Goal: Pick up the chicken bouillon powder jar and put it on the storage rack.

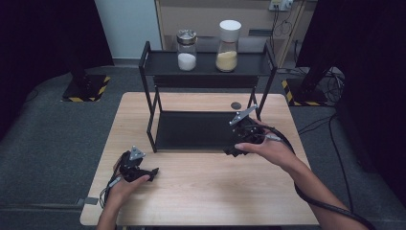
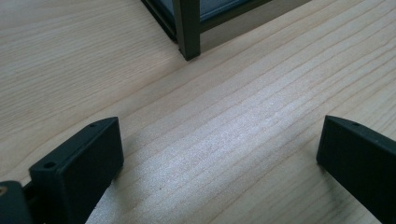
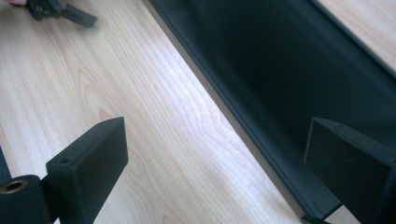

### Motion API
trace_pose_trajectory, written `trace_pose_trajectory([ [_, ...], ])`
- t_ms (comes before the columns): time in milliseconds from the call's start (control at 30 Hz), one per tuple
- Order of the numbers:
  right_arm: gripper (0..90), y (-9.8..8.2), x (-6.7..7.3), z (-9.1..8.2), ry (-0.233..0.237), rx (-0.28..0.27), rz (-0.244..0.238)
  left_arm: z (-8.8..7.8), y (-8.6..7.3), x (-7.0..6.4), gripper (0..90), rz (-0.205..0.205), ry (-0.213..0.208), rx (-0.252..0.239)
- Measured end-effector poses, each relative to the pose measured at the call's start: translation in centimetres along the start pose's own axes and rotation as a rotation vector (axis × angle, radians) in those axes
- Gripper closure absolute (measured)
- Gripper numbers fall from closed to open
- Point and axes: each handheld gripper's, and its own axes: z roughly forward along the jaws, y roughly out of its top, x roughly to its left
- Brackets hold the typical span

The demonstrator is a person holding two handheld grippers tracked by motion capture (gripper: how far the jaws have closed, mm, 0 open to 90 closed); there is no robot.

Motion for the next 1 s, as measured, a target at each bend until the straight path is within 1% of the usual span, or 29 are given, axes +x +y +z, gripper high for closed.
trace_pose_trajectory([
  [100, 7.0, -0.6, 0.2, 0.4, 0.002, -0.002, -0.010, 0.0, 0.0, 0.0, 0.0, 0.000, 0.000, 0.000],
  [333, 6.9, -1.7, 0.5, 1.0, 0.013, 0.004, -0.014, 0.0, 0.0, 0.0, 0.0, 0.000, 0.000, 0.000],
  [633, 6.9, -3.2, 0.5, 2.0, 0.022, 0.011, 0.002, 0.0, 0.0, 0.0, 0.0, 0.001, 0.000, 0.000],
  [767, 7.0, -3.8, 0.7, 2.5, 0.026, 0.017, 0.000, 0.0, 0.0, 0.0, 0.0, 0.000, 0.000, 0.000],
  [1000, 6.9, -5.9, 0.5, 3.5, 0.047, -0.009, 0.015, 0.0, 0.0, 0.0, 0.0, 0.000, 0.000, 0.000],
])
